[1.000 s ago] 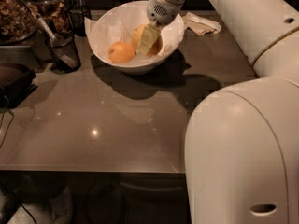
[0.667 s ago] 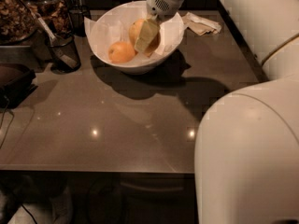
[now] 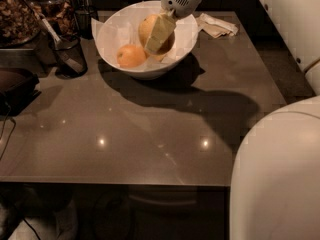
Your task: Pick orange from white bowl
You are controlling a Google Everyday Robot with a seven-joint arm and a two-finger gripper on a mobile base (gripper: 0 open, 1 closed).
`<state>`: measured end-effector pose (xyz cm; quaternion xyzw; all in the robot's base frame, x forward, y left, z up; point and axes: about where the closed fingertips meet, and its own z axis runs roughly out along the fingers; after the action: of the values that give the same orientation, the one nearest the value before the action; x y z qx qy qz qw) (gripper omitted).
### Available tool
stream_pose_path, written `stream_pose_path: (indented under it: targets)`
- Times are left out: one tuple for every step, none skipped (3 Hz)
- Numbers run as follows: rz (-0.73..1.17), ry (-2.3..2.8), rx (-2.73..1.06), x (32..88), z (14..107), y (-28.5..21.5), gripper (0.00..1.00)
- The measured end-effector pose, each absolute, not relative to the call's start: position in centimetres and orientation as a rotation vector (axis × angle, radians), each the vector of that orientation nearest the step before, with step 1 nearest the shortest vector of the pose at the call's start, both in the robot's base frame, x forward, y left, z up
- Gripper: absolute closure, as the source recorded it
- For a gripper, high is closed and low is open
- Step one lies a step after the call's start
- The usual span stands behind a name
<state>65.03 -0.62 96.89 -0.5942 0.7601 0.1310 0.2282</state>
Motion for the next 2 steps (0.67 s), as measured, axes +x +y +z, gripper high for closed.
stream_pose_path:
  targets:
    - [0.382, 2.086, -1.627, 64.5, 97.1, -0.4, 1.00]
    - [0.446, 2.063, -1.588, 61.3, 98.1, -0.4, 1.00]
